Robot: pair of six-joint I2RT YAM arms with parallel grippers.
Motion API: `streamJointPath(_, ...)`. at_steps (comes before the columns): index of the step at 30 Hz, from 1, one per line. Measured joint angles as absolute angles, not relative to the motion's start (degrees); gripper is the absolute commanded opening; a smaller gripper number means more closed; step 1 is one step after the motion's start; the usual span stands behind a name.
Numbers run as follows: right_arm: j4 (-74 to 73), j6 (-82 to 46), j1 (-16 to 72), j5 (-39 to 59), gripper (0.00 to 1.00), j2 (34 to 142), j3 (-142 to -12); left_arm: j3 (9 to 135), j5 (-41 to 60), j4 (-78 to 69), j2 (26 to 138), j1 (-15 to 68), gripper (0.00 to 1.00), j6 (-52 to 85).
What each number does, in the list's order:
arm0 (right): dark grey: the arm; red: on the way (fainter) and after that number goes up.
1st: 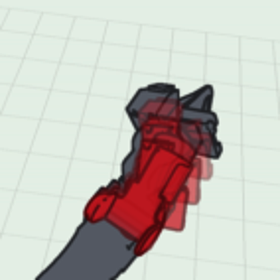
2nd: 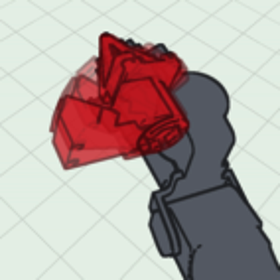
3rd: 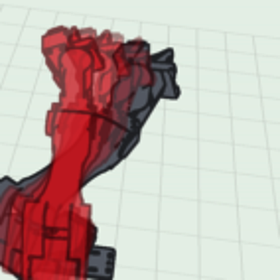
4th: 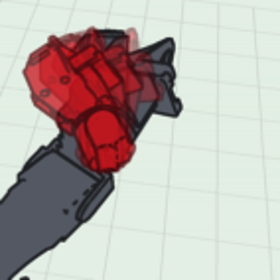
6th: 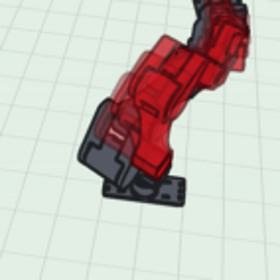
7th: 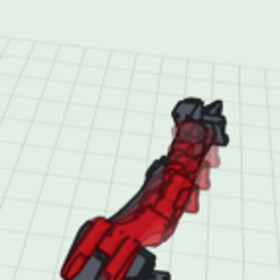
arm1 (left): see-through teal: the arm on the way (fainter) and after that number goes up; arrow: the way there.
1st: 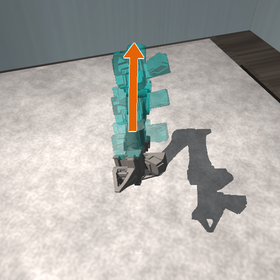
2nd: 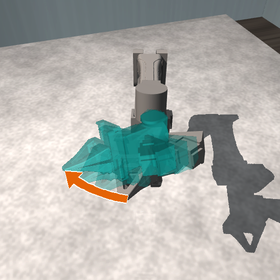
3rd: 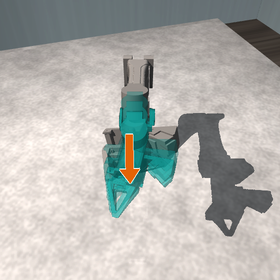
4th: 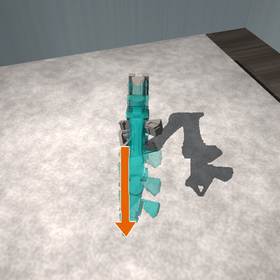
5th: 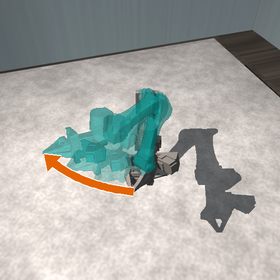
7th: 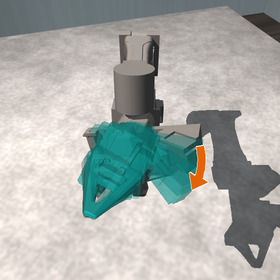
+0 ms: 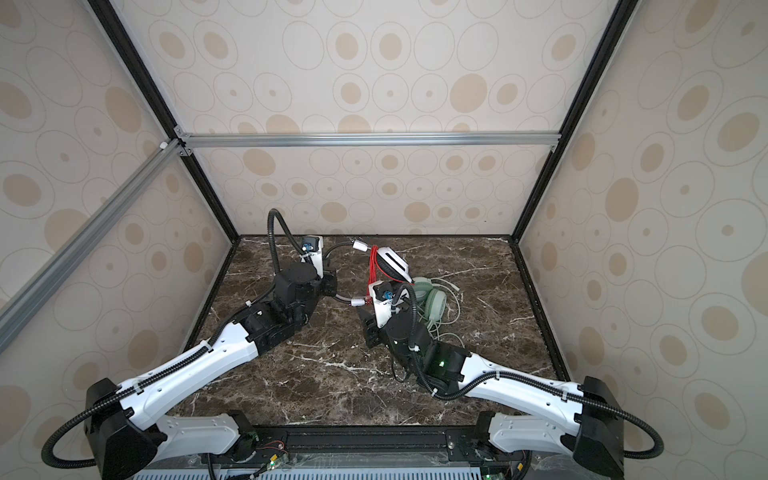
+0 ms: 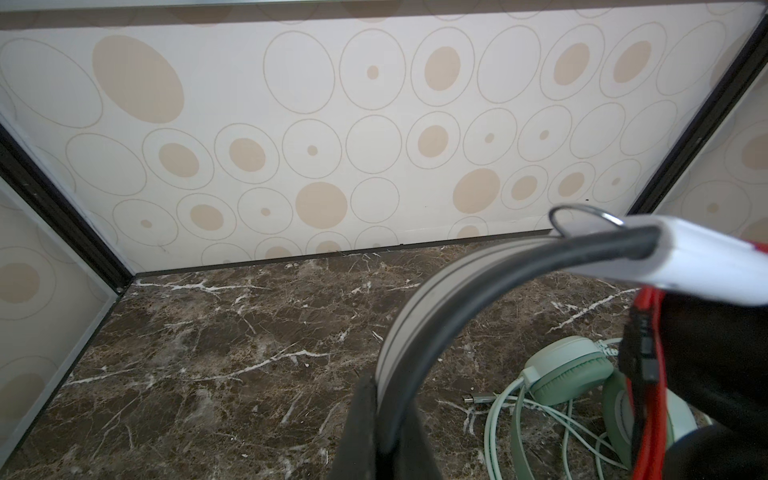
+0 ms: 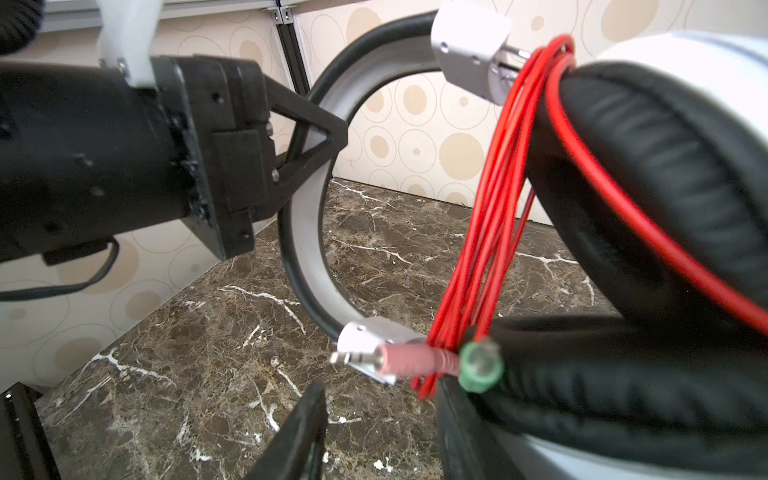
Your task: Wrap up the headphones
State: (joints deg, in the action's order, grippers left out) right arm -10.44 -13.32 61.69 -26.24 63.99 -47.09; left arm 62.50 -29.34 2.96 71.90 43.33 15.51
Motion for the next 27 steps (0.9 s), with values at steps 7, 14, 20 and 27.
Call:
streamJointPath(7,-11.3,-10.3,61.4,-25.1,0.55,62.4,-47.7,61.9,-25.0,7.1,72.9,39.7,0.00,16.4)
streamJointPath(14,-11.2,-7.4,61.3,-24.1,0.58,60.4,-47.7,59.4,-18.3,7.7,72.9,33.1,0.00,19.3)
streamJointPath(20,-9.8,-4.4,61.3,-23.1,0.61,59.0,-47.7,56.0,-13.1,7.1,73.7,26.9,0.00,20.8)
streamJointPath(27,-9.5,-2.2,60.8,-22.8,0.65,56.0,-46.8,53.1,-10.2,4.1,75.9,22.8,0.00,20.8)
